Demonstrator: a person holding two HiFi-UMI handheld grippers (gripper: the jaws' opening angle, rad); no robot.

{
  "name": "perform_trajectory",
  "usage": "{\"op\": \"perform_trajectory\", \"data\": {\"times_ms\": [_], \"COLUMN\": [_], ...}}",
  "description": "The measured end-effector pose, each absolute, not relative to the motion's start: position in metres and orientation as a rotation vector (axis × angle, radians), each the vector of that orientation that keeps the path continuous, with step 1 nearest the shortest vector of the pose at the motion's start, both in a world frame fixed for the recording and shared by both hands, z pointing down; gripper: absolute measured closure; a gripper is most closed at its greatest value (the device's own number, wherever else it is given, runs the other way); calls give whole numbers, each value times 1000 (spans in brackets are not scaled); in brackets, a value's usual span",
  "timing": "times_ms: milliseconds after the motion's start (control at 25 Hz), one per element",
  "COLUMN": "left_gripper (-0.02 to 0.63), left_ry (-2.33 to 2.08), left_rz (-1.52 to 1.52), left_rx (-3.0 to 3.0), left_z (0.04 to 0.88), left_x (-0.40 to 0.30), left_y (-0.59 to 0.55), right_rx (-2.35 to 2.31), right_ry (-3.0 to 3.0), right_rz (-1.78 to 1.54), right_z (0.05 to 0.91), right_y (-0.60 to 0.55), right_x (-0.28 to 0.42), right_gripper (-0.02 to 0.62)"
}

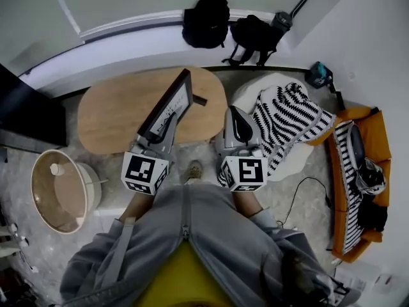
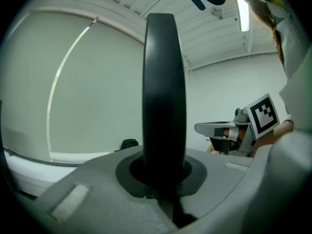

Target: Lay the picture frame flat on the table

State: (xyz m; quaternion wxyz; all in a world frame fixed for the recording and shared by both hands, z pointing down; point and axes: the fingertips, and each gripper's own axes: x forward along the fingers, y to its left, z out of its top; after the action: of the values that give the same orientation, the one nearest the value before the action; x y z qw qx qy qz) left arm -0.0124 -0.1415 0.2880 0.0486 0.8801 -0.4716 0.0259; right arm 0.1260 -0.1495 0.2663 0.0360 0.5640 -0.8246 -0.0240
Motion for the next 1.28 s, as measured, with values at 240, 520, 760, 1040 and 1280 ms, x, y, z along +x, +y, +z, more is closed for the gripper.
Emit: {"op": "perform_trajectory", "data": {"times_ms": [240, 520, 760, 1040, 1280], "left_gripper": [595, 595, 595, 595, 595], "left_ry": [-1434, -1379, -1294, -1161, -1035], "left_rz": [110, 137, 175, 184, 207], "left_rx": [2649, 2636, 2665, 2713, 2720], "left_z": [301, 313, 312, 316, 338], "left_x": [8, 2, -11, -7, 11], "left_y": [-195, -216, -237, -258, -264], "right_rx": [1688, 1684, 1679, 1654, 1546], "right_ry": [-2559, -2554, -2533, -2537, -2544], "right_rz": [-41, 43, 73, 177, 161], "right_z": [276, 292, 287, 302, 318], "right_y": [-206, -222, -234, -250, -266], "right_x": [143, 131, 112, 97, 94], "right_gripper": [594, 594, 594, 594, 592]}}
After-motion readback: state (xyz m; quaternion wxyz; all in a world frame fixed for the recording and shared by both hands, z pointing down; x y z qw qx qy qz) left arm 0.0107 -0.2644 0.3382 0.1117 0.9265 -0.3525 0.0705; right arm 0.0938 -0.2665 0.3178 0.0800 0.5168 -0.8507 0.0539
